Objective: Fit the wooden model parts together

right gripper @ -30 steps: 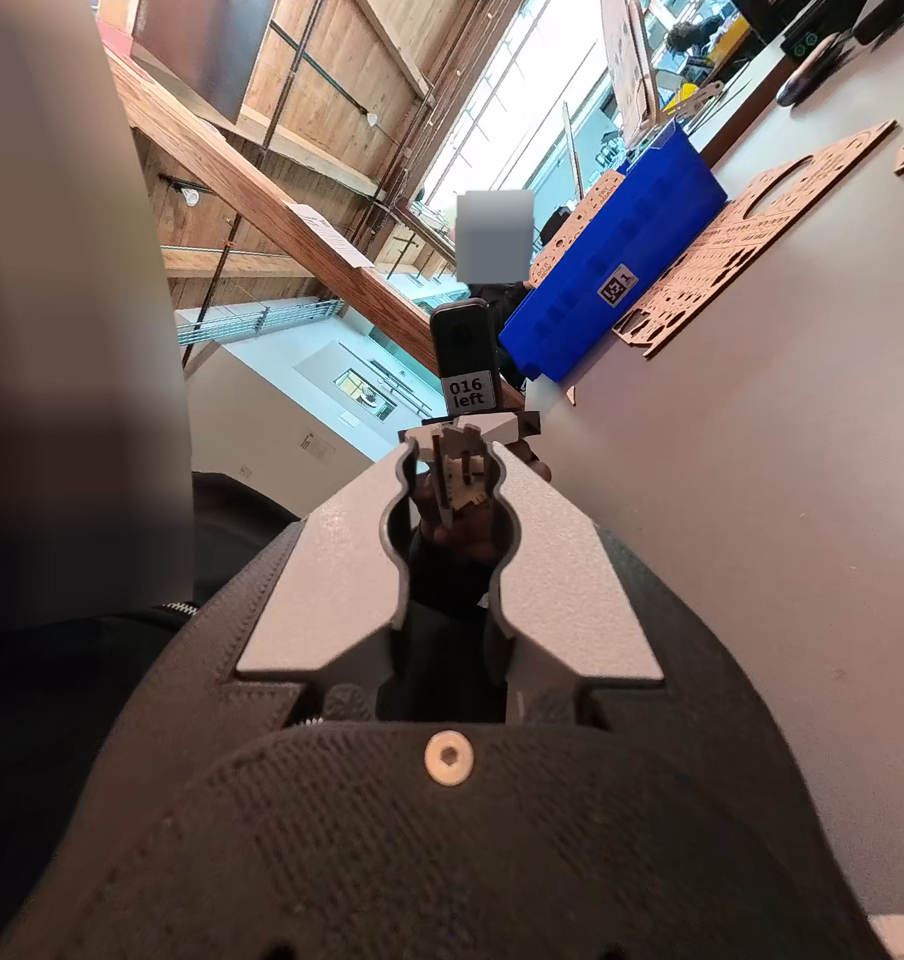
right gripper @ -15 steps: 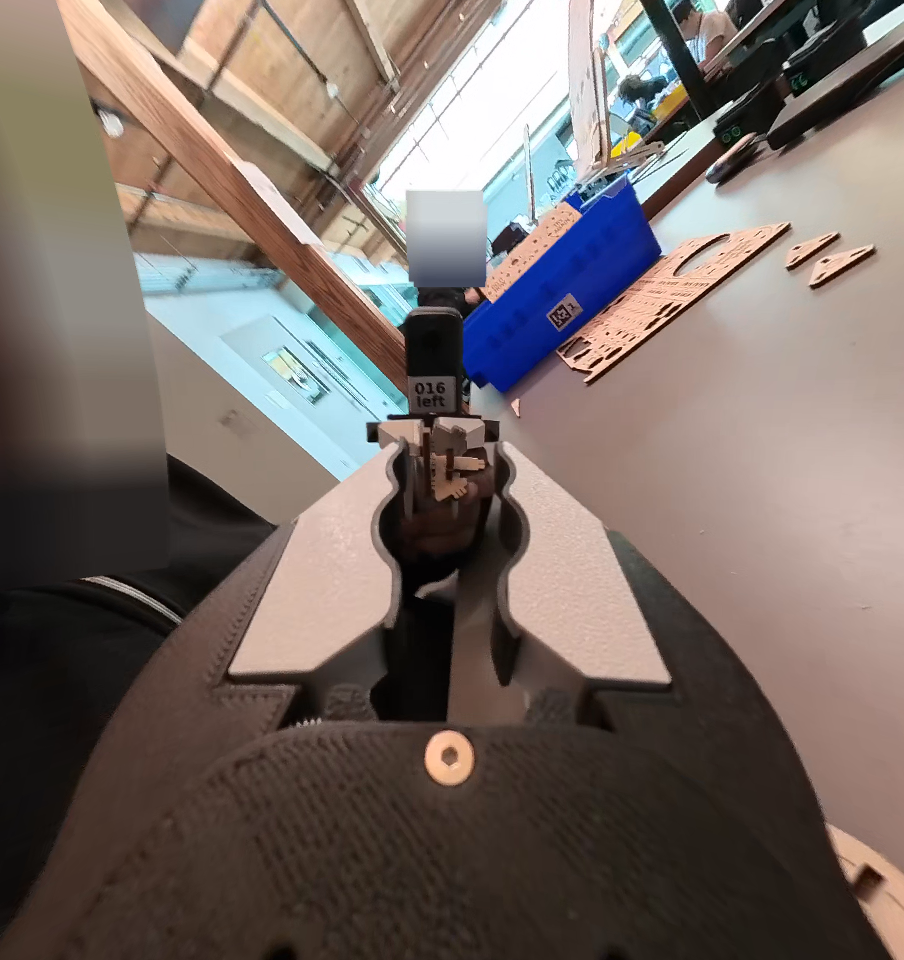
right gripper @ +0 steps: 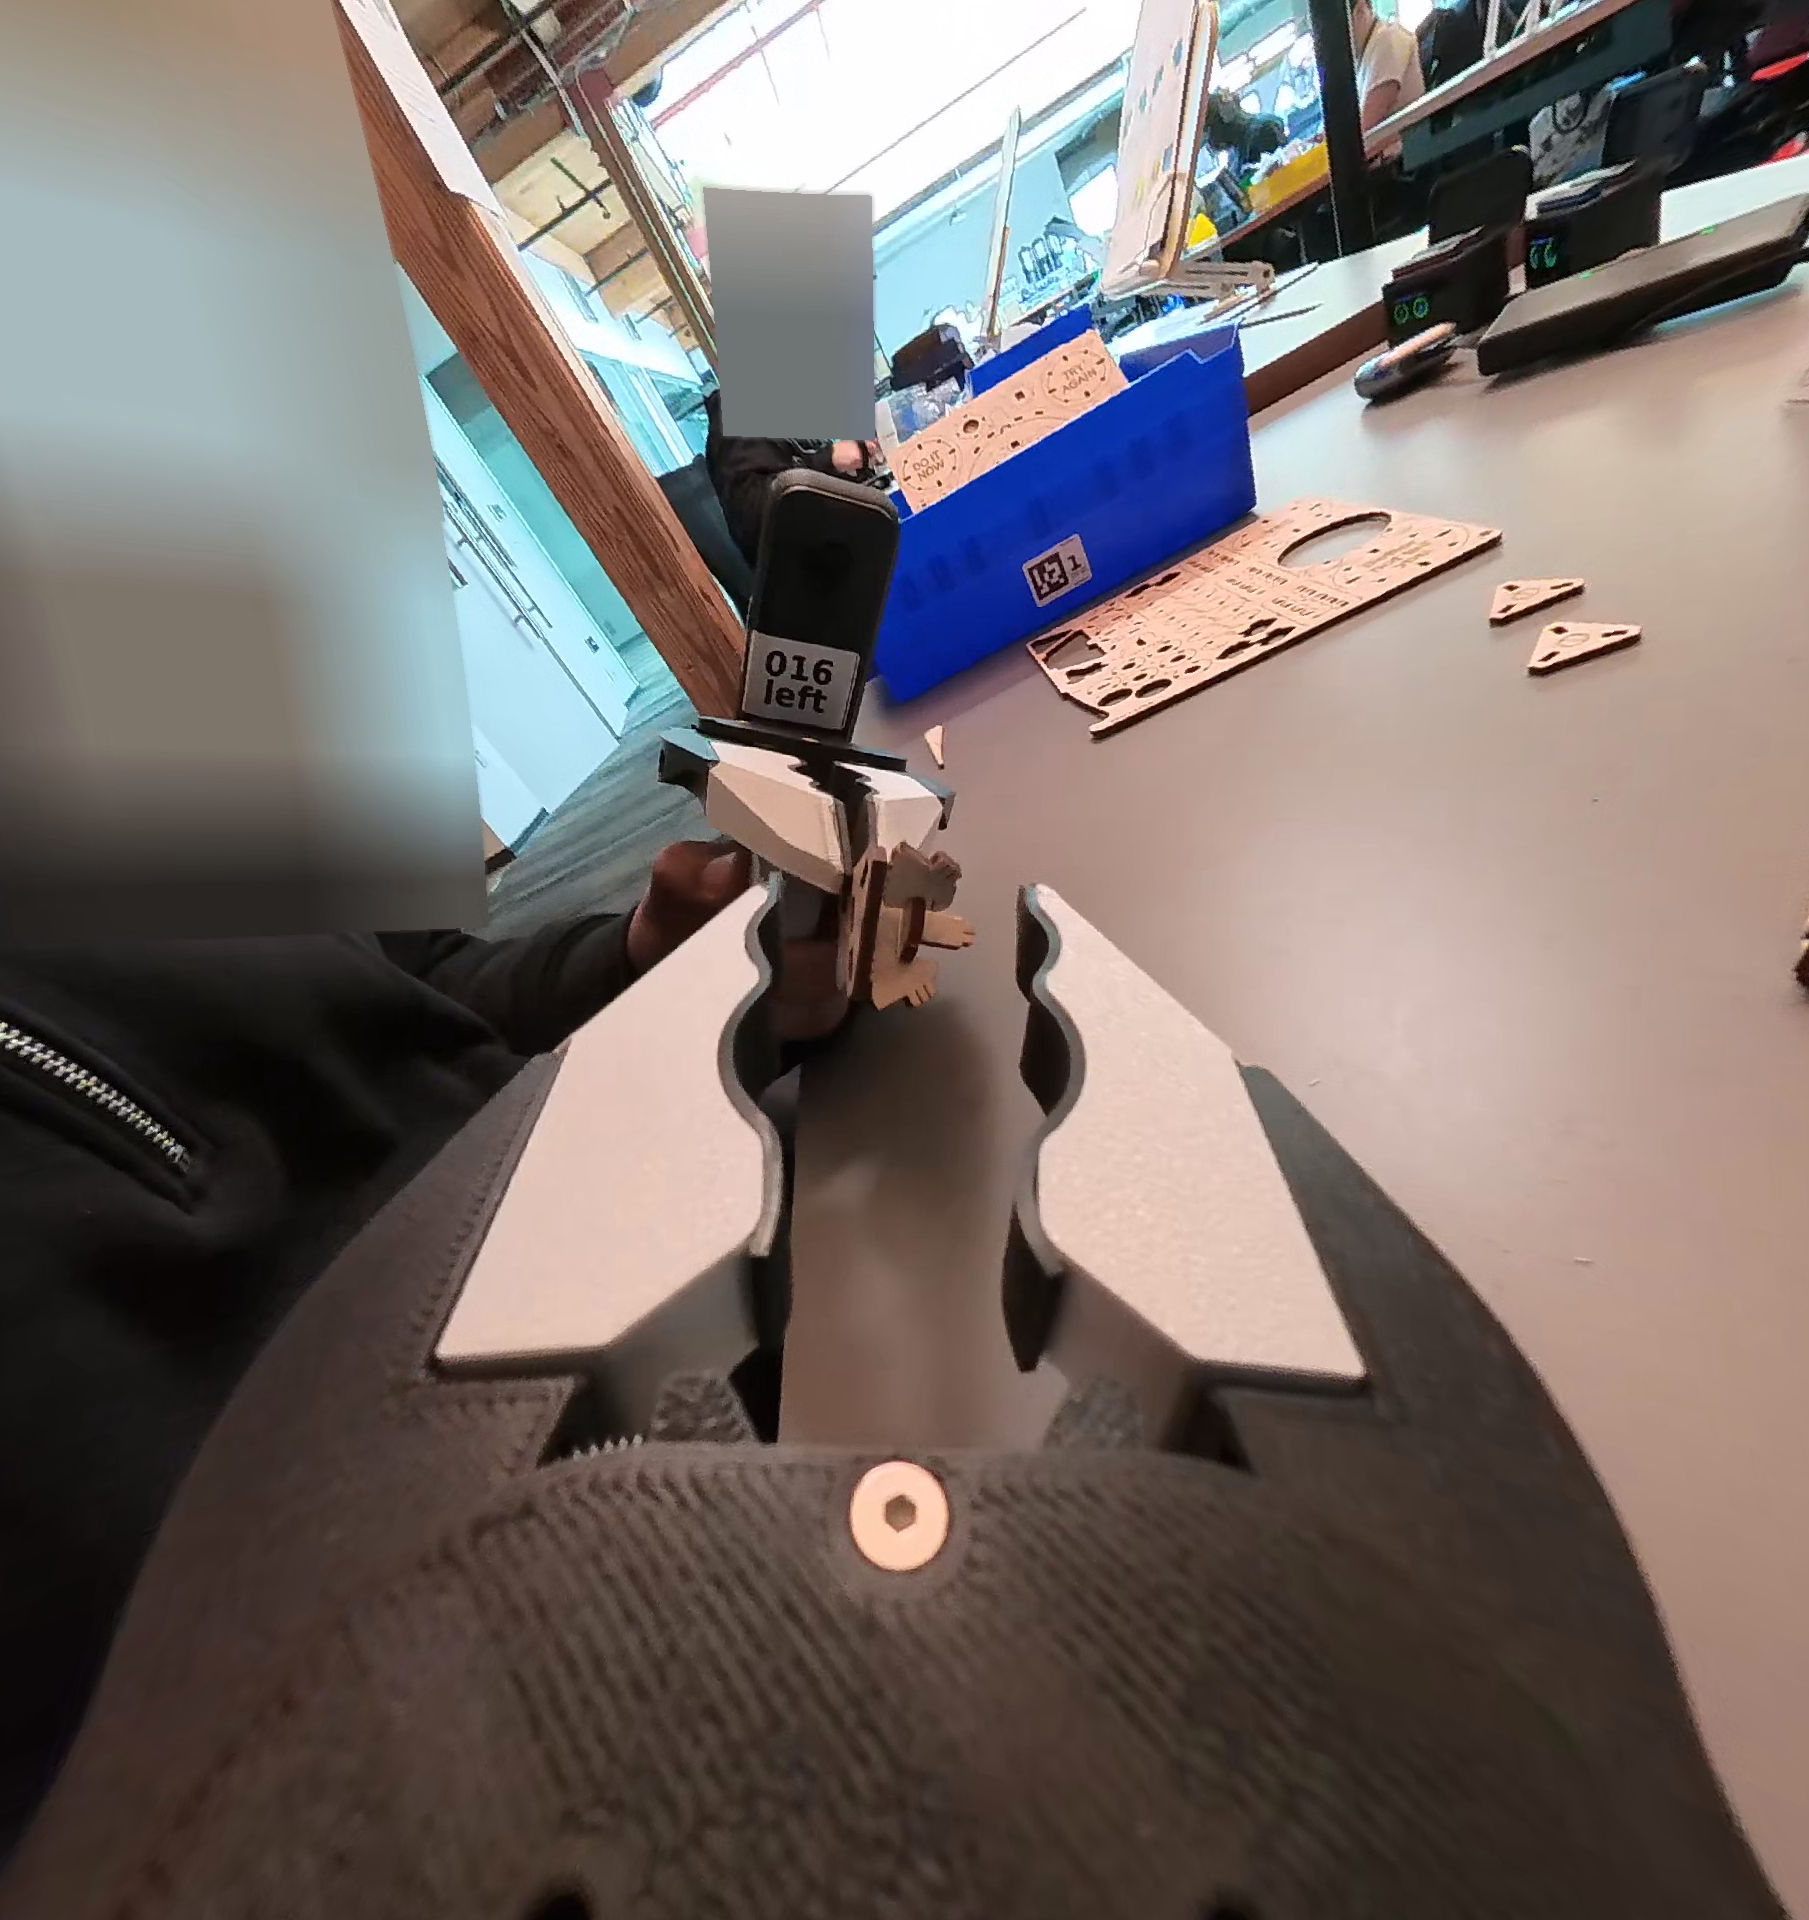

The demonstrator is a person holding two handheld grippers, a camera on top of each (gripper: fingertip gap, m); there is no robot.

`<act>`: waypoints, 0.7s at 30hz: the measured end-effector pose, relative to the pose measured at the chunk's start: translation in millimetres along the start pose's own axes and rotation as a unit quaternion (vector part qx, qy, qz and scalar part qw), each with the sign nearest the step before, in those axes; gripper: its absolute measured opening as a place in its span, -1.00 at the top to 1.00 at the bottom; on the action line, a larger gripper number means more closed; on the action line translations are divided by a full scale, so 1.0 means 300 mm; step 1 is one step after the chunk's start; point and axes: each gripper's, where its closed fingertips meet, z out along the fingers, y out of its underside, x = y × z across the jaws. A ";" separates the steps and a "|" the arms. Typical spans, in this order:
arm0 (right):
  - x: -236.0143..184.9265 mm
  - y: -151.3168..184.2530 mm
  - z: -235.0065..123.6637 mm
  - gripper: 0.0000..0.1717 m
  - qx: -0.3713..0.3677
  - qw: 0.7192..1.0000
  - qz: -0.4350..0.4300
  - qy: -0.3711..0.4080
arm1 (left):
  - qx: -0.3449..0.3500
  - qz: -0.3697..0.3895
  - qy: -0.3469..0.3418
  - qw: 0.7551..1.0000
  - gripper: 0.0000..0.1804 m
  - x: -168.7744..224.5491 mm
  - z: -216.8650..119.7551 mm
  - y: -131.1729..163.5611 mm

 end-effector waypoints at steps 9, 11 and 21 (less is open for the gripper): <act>-0.010 0.013 0.005 0.58 -0.013 1.000 -0.010 0.001 | -0.010 0.009 0.004 1.000 0.99 0.008 0.004 0.011; -0.010 0.014 0.004 0.60 -0.014 1.000 -0.010 0.001 | -0.010 0.009 0.005 1.000 0.99 0.010 0.004 0.012; -0.018 0.023 -0.006 0.80 -0.028 0.998 -0.052 0.011 | -0.014 0.009 0.007 1.000 0.99 0.012 0.005 0.015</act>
